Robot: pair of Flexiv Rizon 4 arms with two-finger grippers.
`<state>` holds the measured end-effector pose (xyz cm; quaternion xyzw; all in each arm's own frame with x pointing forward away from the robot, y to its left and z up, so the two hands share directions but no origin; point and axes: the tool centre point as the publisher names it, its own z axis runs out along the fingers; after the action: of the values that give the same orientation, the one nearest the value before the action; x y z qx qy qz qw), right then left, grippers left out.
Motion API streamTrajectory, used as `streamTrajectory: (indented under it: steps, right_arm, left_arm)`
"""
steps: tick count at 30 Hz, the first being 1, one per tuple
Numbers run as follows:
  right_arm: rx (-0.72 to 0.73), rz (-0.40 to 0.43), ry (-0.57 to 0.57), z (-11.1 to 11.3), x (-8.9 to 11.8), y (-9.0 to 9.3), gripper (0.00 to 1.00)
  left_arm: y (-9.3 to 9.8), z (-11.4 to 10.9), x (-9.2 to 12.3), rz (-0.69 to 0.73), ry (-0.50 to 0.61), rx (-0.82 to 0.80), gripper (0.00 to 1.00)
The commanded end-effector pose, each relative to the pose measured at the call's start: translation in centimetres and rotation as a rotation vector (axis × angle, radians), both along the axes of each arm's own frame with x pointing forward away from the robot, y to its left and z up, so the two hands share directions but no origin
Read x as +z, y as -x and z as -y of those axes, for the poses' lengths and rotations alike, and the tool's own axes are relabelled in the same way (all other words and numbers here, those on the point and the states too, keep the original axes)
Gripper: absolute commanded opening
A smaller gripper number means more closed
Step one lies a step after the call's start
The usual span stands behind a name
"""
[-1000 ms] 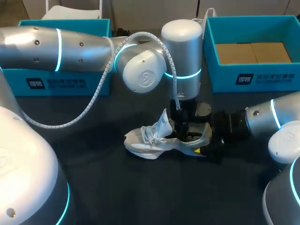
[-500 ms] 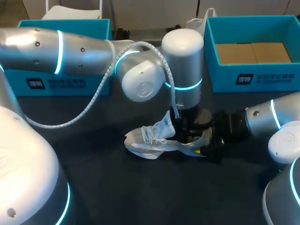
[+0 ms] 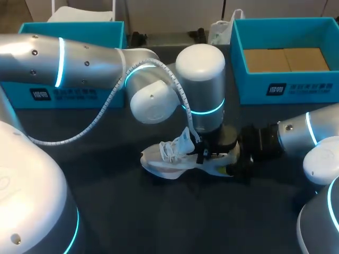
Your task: Take the shoe out of the shoebox, open the shoe tongue, remove and reinsert the insole, then place the shoe into the shoebox
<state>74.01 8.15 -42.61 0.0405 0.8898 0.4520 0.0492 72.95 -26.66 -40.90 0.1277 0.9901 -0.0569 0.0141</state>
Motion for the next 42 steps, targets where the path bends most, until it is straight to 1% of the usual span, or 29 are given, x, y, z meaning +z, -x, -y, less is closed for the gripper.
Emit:
streamTrajectory:
  steps: [1, 15, 22, 25, 34, 38, 42]
  right_arm:
    - [-0.002, 0.001, 0.007, -0.5, -0.3, 0.2, 0.0]
    - [-0.002, 0.001, 0.007, -0.5, -0.3, 0.2, 0.0]
    - [-0.002, 0.001, 0.007, -0.5, -0.3, 0.2, 0.0]
    - [-0.002, 0.001, 0.007, -0.5, -0.3, 0.2, 0.0]
    - [-0.002, 0.001, 0.007, -0.5, -0.3, 0.2, 0.0]
    - [-0.002, 0.001, 0.007, -0.5, -0.3, 0.2, 0.0]
    - [-0.002, 0.001, 0.007, -0.5, -0.3, 0.2, 0.0]
  left_arm:
    - [-1.2, -0.1, 0.0, -0.011, 0.007, 0.005, 0.0]
    - [-1.8, -1.6, 3.9, -0.077, 0.027, 0.042, 0.0]
    - [-1.9, -2.6, 5.0, -0.137, 0.031, 0.046, 0.0]
    - [-1.7, -3.3, 5.7, -0.177, 0.047, 0.05, 0.0]
    - [-1.1, -4.3, 7.6, -0.202, 0.097, 0.073, 0.0]
    - [-0.7, -4.0, 8.3, -0.231, 0.125, 0.086, 0.0]
    - [-0.2, -3.6, 9.6, -0.242, 0.168, 0.098, 0.0]
